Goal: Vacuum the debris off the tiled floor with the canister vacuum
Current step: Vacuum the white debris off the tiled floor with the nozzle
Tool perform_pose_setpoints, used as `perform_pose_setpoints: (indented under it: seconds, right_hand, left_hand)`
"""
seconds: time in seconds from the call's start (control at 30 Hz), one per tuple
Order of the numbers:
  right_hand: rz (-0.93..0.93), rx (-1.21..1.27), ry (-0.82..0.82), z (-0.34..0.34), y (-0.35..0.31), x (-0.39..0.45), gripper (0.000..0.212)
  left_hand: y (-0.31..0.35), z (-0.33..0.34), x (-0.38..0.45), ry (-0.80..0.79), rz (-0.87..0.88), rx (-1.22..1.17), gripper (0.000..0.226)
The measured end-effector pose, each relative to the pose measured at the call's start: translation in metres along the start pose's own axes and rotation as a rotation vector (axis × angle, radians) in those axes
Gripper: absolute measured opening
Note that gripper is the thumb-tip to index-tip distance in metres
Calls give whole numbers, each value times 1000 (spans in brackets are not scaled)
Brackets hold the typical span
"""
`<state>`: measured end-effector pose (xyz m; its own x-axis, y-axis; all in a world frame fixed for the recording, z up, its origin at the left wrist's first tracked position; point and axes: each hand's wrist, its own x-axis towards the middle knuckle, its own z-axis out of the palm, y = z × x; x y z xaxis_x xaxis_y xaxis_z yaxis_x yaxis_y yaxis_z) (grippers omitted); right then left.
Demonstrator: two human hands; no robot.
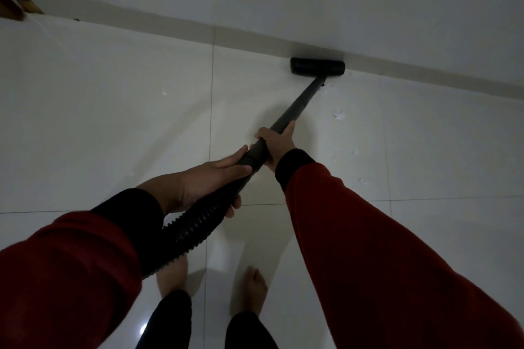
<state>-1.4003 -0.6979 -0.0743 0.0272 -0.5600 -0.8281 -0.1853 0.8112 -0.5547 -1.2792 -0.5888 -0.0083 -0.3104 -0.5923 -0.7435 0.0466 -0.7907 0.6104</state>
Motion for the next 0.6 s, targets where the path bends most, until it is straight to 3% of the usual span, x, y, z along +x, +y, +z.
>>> perform_pose_setpoints:
  seconds: [0.6]
  right_hand:
    - [1,-140,-96,-110,49,-23,103]
  left_hand:
    - [-41,139,8,68,-34,-114,60]
